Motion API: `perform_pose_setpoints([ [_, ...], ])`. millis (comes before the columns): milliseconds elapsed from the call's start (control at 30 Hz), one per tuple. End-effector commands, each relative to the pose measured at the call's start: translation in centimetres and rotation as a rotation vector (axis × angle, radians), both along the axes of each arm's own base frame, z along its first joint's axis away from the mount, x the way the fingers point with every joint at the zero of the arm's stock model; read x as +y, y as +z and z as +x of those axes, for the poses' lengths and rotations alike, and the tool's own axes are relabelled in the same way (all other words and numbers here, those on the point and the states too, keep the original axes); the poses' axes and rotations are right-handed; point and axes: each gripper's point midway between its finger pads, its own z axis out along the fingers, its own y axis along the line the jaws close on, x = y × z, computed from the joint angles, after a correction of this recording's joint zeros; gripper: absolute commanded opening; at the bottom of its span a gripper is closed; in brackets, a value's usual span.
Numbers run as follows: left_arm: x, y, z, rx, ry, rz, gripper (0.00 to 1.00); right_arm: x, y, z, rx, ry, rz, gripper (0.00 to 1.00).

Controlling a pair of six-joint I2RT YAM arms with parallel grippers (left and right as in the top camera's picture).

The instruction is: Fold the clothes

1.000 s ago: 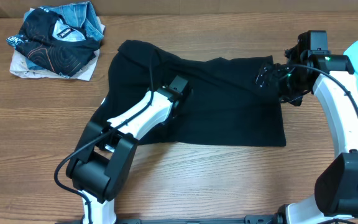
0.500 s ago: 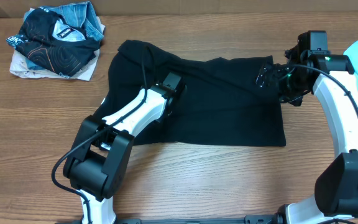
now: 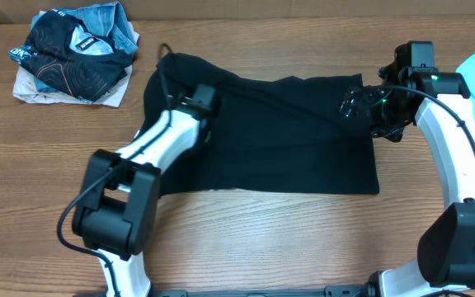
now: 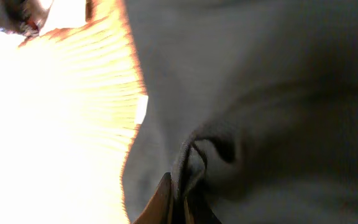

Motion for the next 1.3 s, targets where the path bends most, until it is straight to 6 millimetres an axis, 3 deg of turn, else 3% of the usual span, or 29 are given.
perform_pose_setpoints([
  [0,2.5,1.3,0.5,-0.052,0.074,0.015,0.04,-0.4,0.9,0.5,-0.034,-0.001,-0.013,1.0],
  [133,3.7,1.7,1.1,-0.061,0.092,0.015,0.33,-0.4,0.9,0.5,-0.034,-0.001,-0.013,1.0],
  [200,3.7,2.1,1.6,-0.081,0.093,0.01,0.76,-0.4,0.9,0.5,-0.034,-0.001,-0.013,1.0],
  [233,3.7,2.3,1.9,-0.088,0.09,0.008,0.82,-0.4,0.9,0.5,-0.034,-0.001,-0.013,1.0],
  [467,2.2,6.3,2.6,-0.142,0.185,-0.066,0.85,-0.3,0.9,0.4,-0.03,-0.001,-0.012,1.0],
  [533,-1.1,7.4,2.6,-0.087,0.157,-0.234,0.85,0.0,1.1,0.7,-0.044,0.005,0.006,1.0],
  [667,-6.1,7.1,2.6,-0.015,0.088,-0.481,0.86,0.4,1.5,1.6,-0.087,0.015,0.032,1.0],
  [733,-9.1,6.8,2.3,0.03,0.059,-0.64,1.0,0.5,1.8,2.4,-0.121,0.017,0.033,1.0],
  [833,-12.3,7.0,2.1,0.067,0.025,-0.822,1.0,0.4,2.2,3.2,-0.16,0.017,0.03,1.0],
  [1133,-14.1,8.5,6.9,-0.142,0.144,-0.997,0.96,0.2,4.2,7.2,-0.336,-0.003,0.03,1.0],
  [1267,-14.6,8.6,8.7,-0.216,0.264,-1.084,0.94,0.1,3.8,9.4,-0.387,-0.034,0.044,1.0],
])
